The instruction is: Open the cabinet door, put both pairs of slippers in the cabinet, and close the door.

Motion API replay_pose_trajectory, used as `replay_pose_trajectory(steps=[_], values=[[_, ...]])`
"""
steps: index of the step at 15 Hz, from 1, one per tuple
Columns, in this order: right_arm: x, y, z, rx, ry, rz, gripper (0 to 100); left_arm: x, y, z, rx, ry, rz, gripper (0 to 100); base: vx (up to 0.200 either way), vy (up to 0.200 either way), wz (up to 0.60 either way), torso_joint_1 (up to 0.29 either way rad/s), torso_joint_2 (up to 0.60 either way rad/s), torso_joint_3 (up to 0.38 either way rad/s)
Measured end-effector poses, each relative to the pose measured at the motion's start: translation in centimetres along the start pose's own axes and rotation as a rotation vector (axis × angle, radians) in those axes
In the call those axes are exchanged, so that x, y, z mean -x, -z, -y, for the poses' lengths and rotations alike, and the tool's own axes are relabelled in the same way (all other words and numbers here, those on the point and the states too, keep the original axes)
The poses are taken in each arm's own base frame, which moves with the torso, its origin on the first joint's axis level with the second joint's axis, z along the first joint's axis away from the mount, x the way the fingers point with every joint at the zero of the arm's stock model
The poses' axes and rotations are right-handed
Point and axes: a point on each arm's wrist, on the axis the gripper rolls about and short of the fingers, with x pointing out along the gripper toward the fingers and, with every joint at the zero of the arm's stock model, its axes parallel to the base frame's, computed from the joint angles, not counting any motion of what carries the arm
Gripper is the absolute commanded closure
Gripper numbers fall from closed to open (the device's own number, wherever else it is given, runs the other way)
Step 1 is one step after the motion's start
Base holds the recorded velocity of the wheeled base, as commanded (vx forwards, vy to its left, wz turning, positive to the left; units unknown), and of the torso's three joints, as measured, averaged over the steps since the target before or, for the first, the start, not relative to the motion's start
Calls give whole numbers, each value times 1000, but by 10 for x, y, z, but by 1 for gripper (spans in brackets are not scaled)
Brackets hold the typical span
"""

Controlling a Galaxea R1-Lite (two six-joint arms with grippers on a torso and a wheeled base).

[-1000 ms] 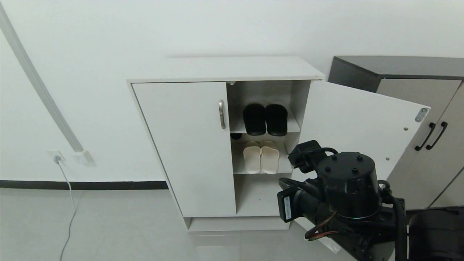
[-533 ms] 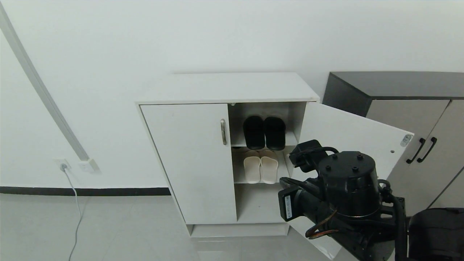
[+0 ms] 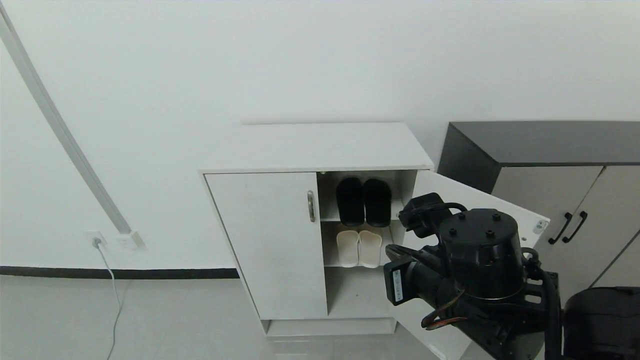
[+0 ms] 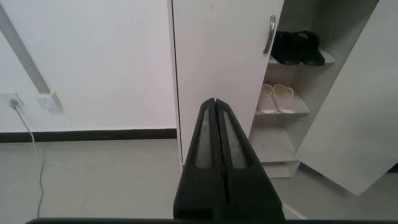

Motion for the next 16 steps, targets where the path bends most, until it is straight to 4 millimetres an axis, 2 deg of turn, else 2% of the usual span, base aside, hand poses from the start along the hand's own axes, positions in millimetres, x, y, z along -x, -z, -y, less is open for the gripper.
replay_pose_trajectory(steps=[7,13,16], values=[[0,0,0,-2,-2,2,100,0,0,0,0,0,1,100,0,0,0,229,-538,-304],[0,1,0,-1,-4,-1,100,0,0,0,0,0,0,100,0,0,0,14,-27,-15],[0,1,1,-1,-2,-3,100,0,0,0,0,1,1,100,0,0,-600,1,-2,1]])
